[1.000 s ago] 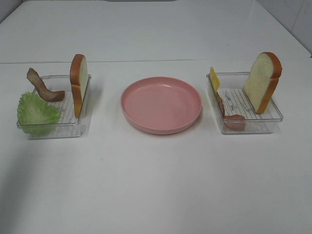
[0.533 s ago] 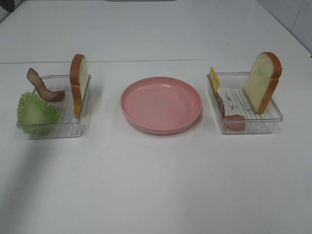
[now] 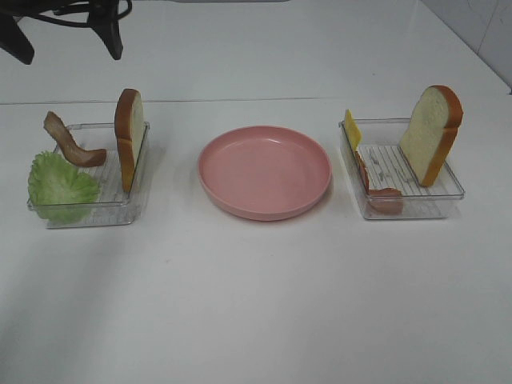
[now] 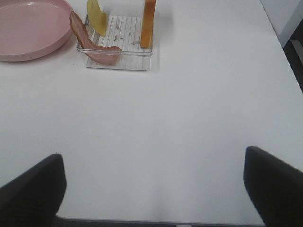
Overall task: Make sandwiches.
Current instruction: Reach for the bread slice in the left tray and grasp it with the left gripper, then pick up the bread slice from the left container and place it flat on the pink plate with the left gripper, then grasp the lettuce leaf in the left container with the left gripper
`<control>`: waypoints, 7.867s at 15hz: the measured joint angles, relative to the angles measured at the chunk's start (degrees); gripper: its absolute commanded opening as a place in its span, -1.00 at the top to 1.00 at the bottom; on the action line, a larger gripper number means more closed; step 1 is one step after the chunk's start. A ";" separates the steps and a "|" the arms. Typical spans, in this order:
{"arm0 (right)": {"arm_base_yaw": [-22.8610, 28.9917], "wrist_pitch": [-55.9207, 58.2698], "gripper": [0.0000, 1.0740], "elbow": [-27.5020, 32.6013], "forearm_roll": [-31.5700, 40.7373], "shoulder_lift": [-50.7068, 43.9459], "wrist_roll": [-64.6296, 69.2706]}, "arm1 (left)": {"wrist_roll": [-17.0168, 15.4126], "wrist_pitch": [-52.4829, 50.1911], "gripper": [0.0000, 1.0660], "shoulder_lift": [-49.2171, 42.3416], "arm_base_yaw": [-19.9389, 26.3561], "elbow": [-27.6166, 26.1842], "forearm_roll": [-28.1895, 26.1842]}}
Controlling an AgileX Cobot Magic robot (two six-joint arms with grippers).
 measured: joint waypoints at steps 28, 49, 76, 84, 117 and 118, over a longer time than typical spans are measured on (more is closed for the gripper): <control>0.00 0.00 -0.84 0.00 0.00 0.00 0.00 | -2.81 -1.83 1.00 18.33 -1.32 -7.68 1.72; 0.00 0.00 -0.84 0.00 0.00 0.00 0.00 | 18.22 -15.13 1.00 20.74 -6.30 -7.79 -45.44; 0.00 0.00 -0.84 0.00 0.00 0.00 0.00 | 9.63 -15.93 -0.74 32.60 -6.59 -9.00 -47.15; 0.00 0.00 -0.84 0.00 0.00 0.00 0.00 | -7.22 -1.95 -0.71 30.94 -12.78 -28.59 -11.29; 0.00 0.00 -0.84 0.00 0.00 0.00 0.00 | 12.55 1.15 -0.70 -19.48 17.30 24.06 -4.93; 0.00 0.00 -0.84 0.00 0.00 0.00 0.00 | 12.55 -0.34 -0.70 -19.48 17.30 24.81 -4.93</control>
